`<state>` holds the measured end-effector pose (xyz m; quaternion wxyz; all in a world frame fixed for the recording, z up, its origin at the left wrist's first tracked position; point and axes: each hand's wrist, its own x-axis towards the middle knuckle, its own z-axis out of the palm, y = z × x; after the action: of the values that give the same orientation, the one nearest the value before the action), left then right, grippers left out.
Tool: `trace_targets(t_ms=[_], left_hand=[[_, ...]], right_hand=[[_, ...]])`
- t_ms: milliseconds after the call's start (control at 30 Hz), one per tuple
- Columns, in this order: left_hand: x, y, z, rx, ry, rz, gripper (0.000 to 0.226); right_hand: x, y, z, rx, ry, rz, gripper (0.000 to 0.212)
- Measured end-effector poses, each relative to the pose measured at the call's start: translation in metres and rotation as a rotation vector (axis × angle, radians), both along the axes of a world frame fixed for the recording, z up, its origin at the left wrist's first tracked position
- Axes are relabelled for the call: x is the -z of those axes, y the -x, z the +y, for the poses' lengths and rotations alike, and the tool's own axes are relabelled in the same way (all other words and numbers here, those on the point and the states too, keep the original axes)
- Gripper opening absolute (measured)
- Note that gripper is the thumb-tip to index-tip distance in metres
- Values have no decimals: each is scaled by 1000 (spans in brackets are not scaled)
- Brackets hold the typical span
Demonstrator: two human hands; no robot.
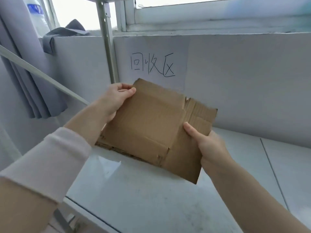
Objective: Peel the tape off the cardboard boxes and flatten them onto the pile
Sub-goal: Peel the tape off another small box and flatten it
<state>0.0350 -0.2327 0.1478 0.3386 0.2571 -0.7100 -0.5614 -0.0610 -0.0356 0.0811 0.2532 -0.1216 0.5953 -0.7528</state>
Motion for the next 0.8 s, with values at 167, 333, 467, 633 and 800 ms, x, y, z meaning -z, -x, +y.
trace_targets(t_ms=[167,333,467,633,800], left_hand=[[9,69,-62,-197,630,-528,70],[76,100,-66,11,732,-885,66],[136,94,-70,19,685,-935,64],[149,96,-70,-43,713,-925,63],[152,99,-63,-106,708,-929,60]], right_hand=[[-15,64,-78,138,-68,40,41],[31,82,-114,-19,-591,327,65],[59,68,-112,31,-898,609,104],[82,62,-98,30,-967,1073,64],[87,64,-94,-155,-1014,1008,81]])
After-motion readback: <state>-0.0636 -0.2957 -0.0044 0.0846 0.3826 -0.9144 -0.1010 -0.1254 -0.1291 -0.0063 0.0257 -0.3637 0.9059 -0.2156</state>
